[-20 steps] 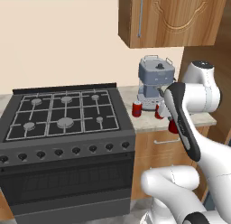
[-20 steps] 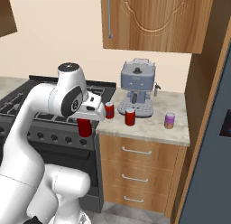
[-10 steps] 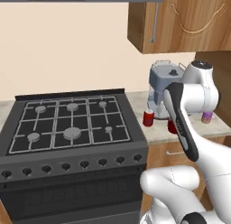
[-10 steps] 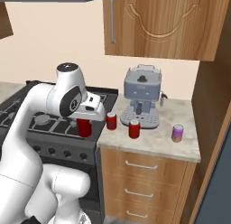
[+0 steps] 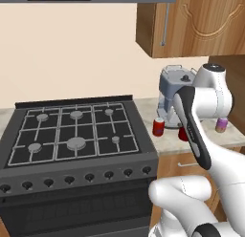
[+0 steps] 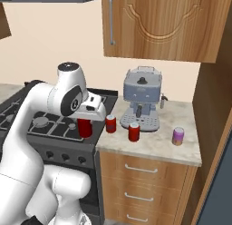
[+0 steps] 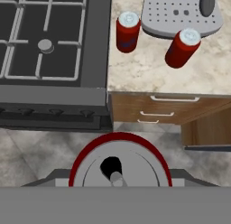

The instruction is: Four empty soda cans are scattered around the kitchen. Gather all the cans and cluster them next to the stove for recycling.

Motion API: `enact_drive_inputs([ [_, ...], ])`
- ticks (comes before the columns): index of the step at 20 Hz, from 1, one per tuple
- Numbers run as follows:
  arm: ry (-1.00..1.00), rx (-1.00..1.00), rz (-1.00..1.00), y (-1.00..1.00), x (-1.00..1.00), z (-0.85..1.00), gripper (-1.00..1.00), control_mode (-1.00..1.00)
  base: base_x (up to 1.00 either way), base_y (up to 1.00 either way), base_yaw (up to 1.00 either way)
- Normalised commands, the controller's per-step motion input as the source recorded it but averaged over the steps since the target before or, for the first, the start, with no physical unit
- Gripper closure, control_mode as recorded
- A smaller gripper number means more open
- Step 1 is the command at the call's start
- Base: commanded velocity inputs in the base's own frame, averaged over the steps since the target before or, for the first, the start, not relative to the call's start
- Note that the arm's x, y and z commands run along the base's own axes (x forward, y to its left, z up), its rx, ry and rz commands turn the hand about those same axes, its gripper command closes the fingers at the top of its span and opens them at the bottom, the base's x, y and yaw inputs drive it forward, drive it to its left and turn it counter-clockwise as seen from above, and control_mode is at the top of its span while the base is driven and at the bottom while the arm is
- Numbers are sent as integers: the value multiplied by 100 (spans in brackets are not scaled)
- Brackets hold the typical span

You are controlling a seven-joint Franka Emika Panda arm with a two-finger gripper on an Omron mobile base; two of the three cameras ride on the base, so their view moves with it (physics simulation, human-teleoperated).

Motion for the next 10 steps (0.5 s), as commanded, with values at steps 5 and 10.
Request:
enact_drive_inputs([
  [5, 0, 0, 0, 0, 0, 0, 100, 100, 27, -16, 0],
  [10, 0, 0, 0, 0, 0, 0, 100, 100, 34, -23, -5],
])
